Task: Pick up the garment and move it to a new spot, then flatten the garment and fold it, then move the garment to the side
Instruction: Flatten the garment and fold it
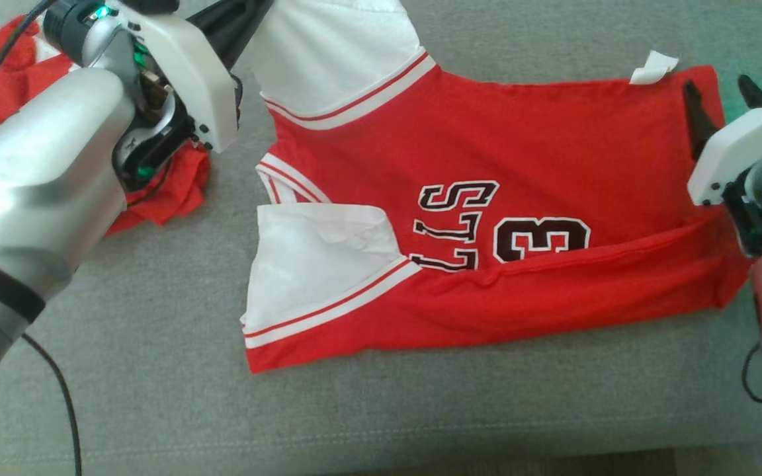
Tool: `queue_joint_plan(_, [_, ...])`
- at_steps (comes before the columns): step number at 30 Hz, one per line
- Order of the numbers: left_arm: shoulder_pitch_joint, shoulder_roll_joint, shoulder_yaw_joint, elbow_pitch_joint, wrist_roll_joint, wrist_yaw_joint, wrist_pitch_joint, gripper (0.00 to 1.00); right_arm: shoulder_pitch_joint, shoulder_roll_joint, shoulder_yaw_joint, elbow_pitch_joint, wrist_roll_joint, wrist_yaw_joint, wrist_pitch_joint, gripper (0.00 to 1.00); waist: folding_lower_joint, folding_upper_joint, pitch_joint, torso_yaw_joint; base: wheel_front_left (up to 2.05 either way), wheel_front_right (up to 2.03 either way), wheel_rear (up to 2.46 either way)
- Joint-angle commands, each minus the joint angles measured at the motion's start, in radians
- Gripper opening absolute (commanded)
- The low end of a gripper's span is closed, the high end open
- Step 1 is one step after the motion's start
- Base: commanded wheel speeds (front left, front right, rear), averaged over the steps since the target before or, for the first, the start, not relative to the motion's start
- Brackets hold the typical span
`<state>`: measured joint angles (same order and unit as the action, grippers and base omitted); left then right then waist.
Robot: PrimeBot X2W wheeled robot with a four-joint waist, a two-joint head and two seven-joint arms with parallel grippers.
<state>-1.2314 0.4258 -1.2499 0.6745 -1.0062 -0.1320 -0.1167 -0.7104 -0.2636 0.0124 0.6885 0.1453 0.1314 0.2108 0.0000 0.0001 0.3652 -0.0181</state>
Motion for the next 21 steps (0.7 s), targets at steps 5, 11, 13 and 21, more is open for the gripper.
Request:
queue_joint_plan(5, [-0.037, 0.036, 0.027, -0.04, -0.002, 0.002, 0.006, 0.0, -0.086, -0.036, 0.013, 0.063, -0.019, -0.001, 0.028, 1.0, 0.0, -0.0001, 0.028, 0.019, 0.0, 0.0, 0.0])
queue_joint_plan(11, [-0.055, 0.03, 0.025, -0.047, 0.004, 0.003, 0.013, 0.0, -0.156, -0.052, 0.031, 0.148, -0.039, -0.001, 0.039, 1.0, 0.0, -0.0001, 0.06, 0.025, 0.0, 0.0, 0.0])
queue_joint_plan(13, [-0.062, 0.029, 0.025, -0.047, 0.005, 0.003, 0.014, 0.0, -0.176, -0.054, 0.044, 0.173, -0.038, -0.001, 0.039, 1.0, 0.0, -0.0001, 0.07, 0.028, 0.0, 0.0, 0.0])
queue_joint_plan(21, [-0.077, 0.019, 0.023, -0.036, 0.007, 0.003, 0.016, 0.0, -0.225, -0.067, 0.126, 0.255, -0.008, -0.001, 0.073, 0.65, 0.0, -0.0001, 0.085, 0.038, 0.0, 0.0, 0.0])
